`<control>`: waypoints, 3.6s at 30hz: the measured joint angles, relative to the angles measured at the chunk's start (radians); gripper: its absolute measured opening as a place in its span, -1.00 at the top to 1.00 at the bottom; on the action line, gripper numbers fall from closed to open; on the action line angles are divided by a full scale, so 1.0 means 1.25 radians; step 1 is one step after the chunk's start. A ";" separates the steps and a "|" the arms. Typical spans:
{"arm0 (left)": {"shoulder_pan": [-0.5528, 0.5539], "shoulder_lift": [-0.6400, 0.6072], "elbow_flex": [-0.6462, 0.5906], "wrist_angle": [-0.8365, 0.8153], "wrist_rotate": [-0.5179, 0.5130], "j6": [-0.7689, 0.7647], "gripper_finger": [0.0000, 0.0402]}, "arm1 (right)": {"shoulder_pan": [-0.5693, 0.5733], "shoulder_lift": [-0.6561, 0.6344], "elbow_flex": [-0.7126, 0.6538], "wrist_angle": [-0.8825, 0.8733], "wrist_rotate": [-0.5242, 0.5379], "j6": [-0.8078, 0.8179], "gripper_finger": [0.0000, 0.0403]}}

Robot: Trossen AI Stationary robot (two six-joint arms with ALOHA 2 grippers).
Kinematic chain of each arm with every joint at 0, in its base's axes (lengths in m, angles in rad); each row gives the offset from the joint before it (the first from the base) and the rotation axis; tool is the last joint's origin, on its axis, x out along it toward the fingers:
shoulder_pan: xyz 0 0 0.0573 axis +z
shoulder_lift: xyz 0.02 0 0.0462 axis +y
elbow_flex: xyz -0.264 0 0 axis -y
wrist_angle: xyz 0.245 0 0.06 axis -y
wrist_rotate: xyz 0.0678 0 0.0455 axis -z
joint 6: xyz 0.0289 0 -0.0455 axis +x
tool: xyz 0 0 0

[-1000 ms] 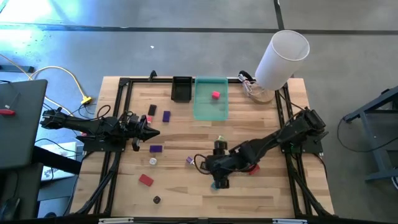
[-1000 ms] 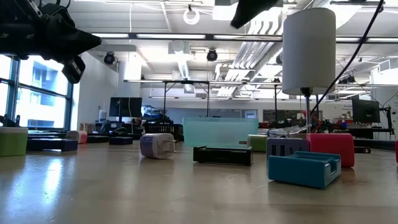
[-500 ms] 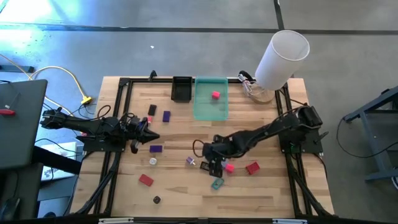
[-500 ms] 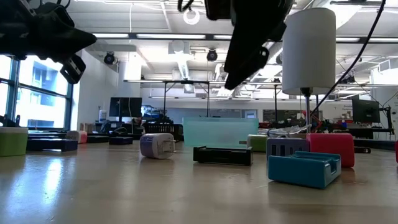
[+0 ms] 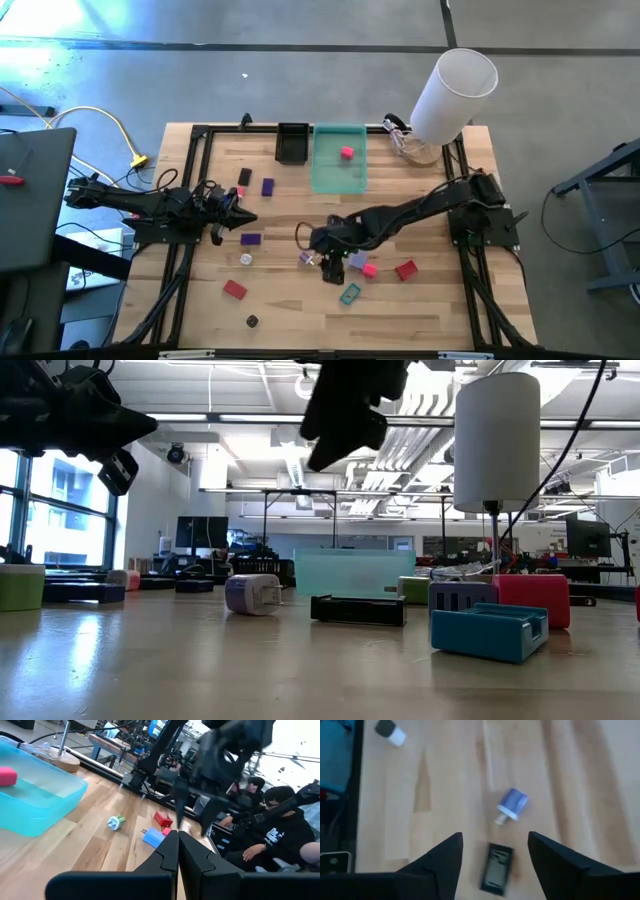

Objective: Pick & Place Office items
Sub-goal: Put the bottom black digital clock into the black bin

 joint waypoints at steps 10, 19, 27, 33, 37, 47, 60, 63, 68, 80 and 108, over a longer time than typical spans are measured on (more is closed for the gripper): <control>-0.004 0.000 0.000 -0.002 0.007 0.000 1.00 | -0.017 0.143 0.084 -0.134 -0.014 0.038 0.00; -0.010 0.000 0.000 -0.004 0.010 0.000 1.00 | -0.020 0.181 0.084 -0.149 -0.033 0.013 0.00; -0.009 0.008 0.000 -0.005 0.010 0.000 1.00 | -0.005 0.197 0.083 -0.147 -0.065 0.018 0.00; -0.009 0.014 0.000 -0.006 0.010 0.000 1.00 | 0.006 0.197 0.083 -0.127 -0.042 0.018 0.00; -0.009 0.019 0.000 -0.006 0.010 0.000 1.00 | 0.005 0.197 0.083 -0.124 -0.030 0.016 0.00; -0.009 0.021 0.000 -0.005 0.010 0.000 1.00 | -0.015 0.198 0.018 -0.037 -0.095 0.024 0.00; -0.009 0.021 0.000 -0.005 0.010 -0.005 1.00 | -0.026 0.197 0.002 -0.023 -0.100 0.037 0.00; -0.009 0.021 0.000 -0.005 0.010 -0.017 1.00 | -0.026 0.197 0.001 -0.025 -0.093 0.027 0.00; -0.009 0.021 0.000 -0.005 0.010 -0.019 1.00 | -0.035 0.197 0.001 -0.040 -0.067 0.020 0.00; -0.010 0.021 0.000 -0.005 0.010 -0.021 1.00 | -0.088 0.197 0.001 -0.079 -0.069 0.015 0.21; -0.010 0.021 0.000 -0.005 0.011 -0.021 1.00 | -0.125 0.196 0.001 -0.074 0.008 -0.041 0.34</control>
